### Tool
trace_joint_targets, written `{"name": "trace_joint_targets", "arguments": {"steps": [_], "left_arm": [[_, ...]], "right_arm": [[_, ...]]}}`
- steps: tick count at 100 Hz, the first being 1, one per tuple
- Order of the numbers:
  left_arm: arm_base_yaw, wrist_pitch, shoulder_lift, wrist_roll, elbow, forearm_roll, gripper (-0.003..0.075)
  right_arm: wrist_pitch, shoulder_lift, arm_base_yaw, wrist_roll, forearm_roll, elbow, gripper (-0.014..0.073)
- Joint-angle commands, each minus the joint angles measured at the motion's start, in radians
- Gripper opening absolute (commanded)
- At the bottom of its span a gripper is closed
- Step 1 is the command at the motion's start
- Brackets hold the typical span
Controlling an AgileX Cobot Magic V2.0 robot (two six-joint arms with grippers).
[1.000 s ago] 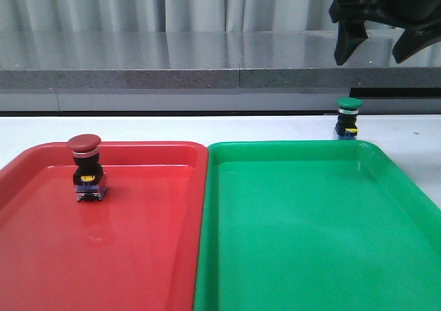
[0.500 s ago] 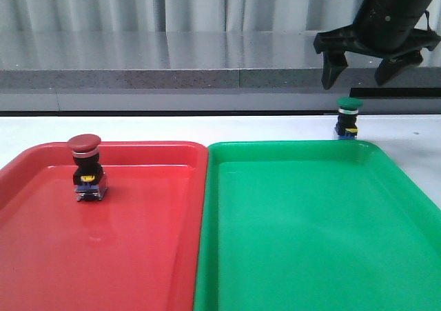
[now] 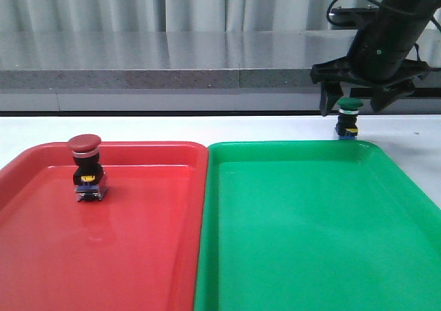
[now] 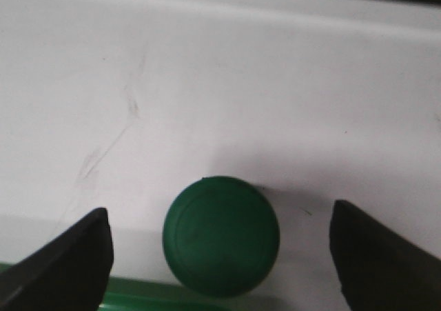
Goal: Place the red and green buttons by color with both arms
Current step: 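Move the right gripper down over the green button and grasp it, then lift the green button and lower it into the green tray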
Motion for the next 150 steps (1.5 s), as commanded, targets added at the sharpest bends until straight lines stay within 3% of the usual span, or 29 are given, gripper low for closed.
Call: {"name": "trace_joint_targets", "arguments": {"steps": [1,40,65,74,111,150], "left_arm": [[-0.009,-0.083,-0.033,-0.009,0.026,-0.008,-0.0019],[-0.009,-0.083,-0.033,-0.009,0.026,-0.008,-0.0019],[-0.009,-0.083,-0.033,-0.009,0.026,-0.008,-0.0019],[-0.009,-0.083,-0.033,-0.009,0.026,-0.008,-0.0019],[-0.009,-0.083,-0.033,-0.009,0.026,-0.008,-0.0019],[-0.009,-0.083,-0.033,-0.009,0.026,-0.008,-0.0019]], "right_arm": [[-0.065,-0.057,-0.006,-0.009,-0.009,-0.036,0.0634],[-0.072,-0.057,-0.006,-0.009,-0.009,-0.045,0.0615],[-0.059,-0.057,-0.006,-0.009,-0.009,-0.045,0.032],[-0.06,-0.057,-0.006,-0.009,-0.009,-0.045,0.0261],[0.051,-0.122,-0.001,-0.009,-0.009,-0.136,0.0257],[0.11,-0.284,0.081,-0.009,-0.023,-0.083,0.0257]]}}
